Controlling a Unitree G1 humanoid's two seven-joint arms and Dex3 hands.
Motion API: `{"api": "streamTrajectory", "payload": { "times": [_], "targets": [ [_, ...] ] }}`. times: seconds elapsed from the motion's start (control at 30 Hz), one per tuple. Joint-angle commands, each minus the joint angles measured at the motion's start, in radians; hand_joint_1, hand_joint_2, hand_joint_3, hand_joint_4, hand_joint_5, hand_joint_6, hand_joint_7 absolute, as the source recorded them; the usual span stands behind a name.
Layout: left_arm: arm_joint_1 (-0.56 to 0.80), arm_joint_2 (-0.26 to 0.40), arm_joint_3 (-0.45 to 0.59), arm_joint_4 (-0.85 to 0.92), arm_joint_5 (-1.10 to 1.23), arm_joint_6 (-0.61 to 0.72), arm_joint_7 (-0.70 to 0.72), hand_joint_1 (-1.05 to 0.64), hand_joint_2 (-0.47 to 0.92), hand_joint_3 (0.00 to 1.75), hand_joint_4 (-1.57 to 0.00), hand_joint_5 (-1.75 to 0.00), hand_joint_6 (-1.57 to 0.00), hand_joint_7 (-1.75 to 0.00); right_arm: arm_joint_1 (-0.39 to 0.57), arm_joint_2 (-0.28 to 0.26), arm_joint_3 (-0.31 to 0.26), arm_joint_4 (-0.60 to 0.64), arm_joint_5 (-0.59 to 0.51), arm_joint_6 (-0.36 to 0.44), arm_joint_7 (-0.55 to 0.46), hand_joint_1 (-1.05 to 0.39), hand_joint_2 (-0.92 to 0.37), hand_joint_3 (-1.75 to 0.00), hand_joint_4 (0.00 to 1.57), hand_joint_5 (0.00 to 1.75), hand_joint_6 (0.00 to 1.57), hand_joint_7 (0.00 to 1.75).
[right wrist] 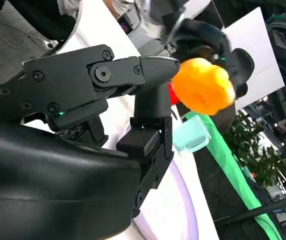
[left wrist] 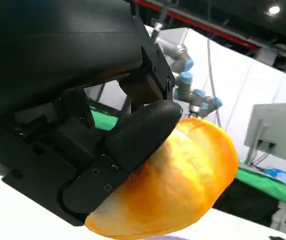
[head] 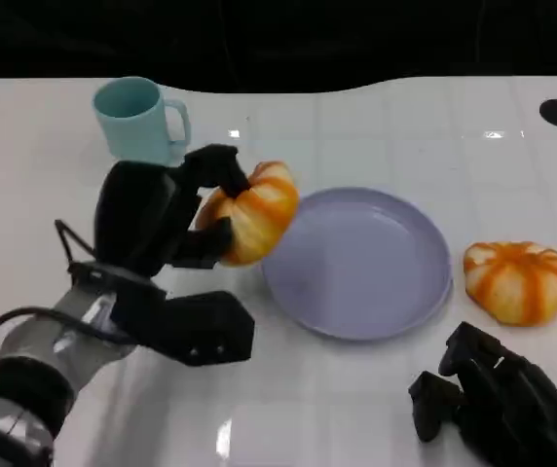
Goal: Grasp the bread from the table and place it into the plate.
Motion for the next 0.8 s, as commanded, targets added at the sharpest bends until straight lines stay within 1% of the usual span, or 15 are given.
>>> {"api": "streamTrajectory", "payload": {
  "times": [0.03,0.27,0.43,0.53,0.6,0.63,0.67,0.7,0.73,0.77,0.8],
  "targets": [
    [-0.057,-0.021,-0.018,0.043,0.015,-0.005,-0.025,-0.86,0.76,1.5,-1.56,-1.75,-1.3,-1.75,0.004,-0.014,-0.003,-0.001,0.005,-0.001,-0.004,-0.56,-0.92,-0.24,0.76,1.7,0.67,1.46],
    [-0.129,-0.102,-0.048,0.114,0.026,0.021,-0.096,-0.87,0.75,1.4,-1.55,-1.75,-1.28,-1.75,0.003,-0.01,-0.001,-0.001,0.006,-0.003,-0.004,-0.56,-0.92,-0.23,0.77,1.7,0.67,1.47],
    [-0.156,-0.152,-0.067,0.167,0.028,0.051,-0.146,-0.87,0.75,1.37,-1.52,-1.75,-1.28,-1.75,0.004,-0.011,-0.001,-0.004,0.008,0.003,-0.005,-0.55,-0.92,-0.24,0.77,1.69,0.67,1.47],
    [-0.171,-0.178,-0.074,0.196,0.024,0.068,-0.179,-0.87,0.73,1.35,-1.5,-1.75,-1.28,-1.75,0.002,-0.012,-0.001,-0.001,0.007,0.001,-0.003,-0.56,-0.92,-0.24,0.77,1.69,0.66,1.46],
    [-0.178,-0.197,-0.071,0.216,0.014,0.07,-0.201,-0.87,0.72,1.37,-1.43,-1.75,-1.22,-1.75,0.003,-0.011,-0.001,0.001,0.004,-0.005,-0.003,-0.56,-0.92,-0.24,0.77,1.69,0.66,1.46],
    [-0.182,-0.207,-0.069,0.227,0.009,0.073,-0.216,-0.88,0.71,1.37,-1.36,-1.75,-1.12,-1.75,0.003,-0.011,-0.001,0.002,0.004,-0.008,-0.002,-0.56,-0.92,-0.23,0.77,1.69,0.66,1.46],
    [-0.187,-0.215,-0.07,0.236,0.008,0.083,-0.236,-0.88,0.69,1.33,-1.27,-1.75,-0.98,-1.74,0.004,-0.01,-0.001,0.001,0.006,-0.006,-0.001,-0.56,-0.92,-0.23,0.77,1.69,0.67,1.46],
    [-0.192,-0.219,-0.073,0.243,0.011,0.095,-0.257,-0.88,0.67,1.24,-1.11,-1.75,-0.79,-1.69,0.004,-0.009,-0.002,0.0,0.009,-0.001,-0.001,-0.56,-0.92,-0.23,0.77,1.69,0.66,1.46],
    [-0.197,-0.221,-0.079,0.249,0.016,0.108,-0.285,-0.87,0.66,1.18,-0.99,-1.75,-0.67,-1.65,0.004,-0.009,-0.002,0.0,0.011,0.002,0.002,-0.56,-0.92,-0.22,0.77,1.69,0.67,1.44],
    [-0.202,-0.221,-0.087,0.254,0.022,0.117,-0.31,-0.88,0.66,1.12,-0.83,-1.75,-0.5,-1.61,0.005,-0.009,-0.001,-0.003,0.012,0.004,0.001,-0.56,-0.92,-0.22,0.77,1.69,0.67,1.44],
    [-0.205,-0.22,-0.096,0.256,0.031,0.123,-0.328,-0.89,0.69,1.03,-0.62,-1.75,-0.28,-1.56,0.006,-0.009,0.0,-0.004,0.01,0.003,0.0,-0.56,-0.92,-0.22,0.77,1.69,0.67,1.43]
  ]
}}
